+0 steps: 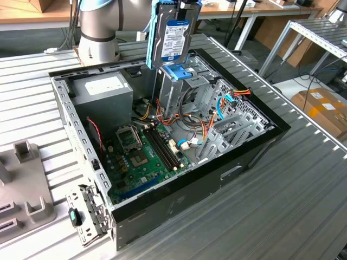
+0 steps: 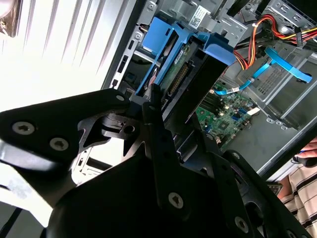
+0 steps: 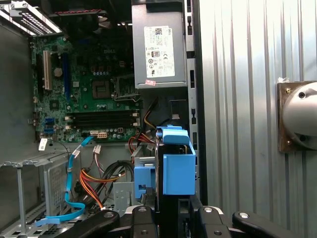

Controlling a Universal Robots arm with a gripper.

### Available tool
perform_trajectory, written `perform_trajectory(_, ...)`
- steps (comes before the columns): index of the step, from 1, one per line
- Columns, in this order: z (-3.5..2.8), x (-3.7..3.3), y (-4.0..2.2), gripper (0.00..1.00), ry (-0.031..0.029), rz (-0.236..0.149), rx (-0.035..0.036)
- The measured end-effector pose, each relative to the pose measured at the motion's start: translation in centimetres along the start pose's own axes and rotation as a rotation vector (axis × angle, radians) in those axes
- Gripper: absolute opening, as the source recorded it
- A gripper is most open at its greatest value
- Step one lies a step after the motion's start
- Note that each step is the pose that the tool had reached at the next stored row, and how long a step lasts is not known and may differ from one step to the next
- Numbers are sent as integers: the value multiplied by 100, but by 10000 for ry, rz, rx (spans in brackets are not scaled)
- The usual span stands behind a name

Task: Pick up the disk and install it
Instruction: 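Pick up the disk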

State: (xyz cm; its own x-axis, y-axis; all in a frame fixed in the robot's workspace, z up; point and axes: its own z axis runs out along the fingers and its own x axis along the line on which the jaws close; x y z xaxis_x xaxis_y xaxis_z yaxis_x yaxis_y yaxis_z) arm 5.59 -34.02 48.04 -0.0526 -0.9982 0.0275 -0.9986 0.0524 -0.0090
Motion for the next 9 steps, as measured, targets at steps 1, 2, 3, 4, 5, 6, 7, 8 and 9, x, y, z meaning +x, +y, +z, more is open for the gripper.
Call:
perform_trajectory(1,0,0,-2,35,-1,-1,0)
perform_trajectory(2,0,0,-6,35,-1,-2,0)
perform_trajectory(3,0,0,-11,35,-1,0,0)
perform_trajectory(4,0,-1,-17,35,-1,0,0)
perform_trajectory(5,0,-1,-26,35,-1,0,0)
perform_trajectory(6,0,-2,-32,35,-1,0,0)
perform_trajectory(7,1,-2,-39,35,-1,0,0)
perform_trajectory(8,0,-3,-50,35,0,0,0)
perform_trajectory(9,1,-3,-56,35,-1,0,0)
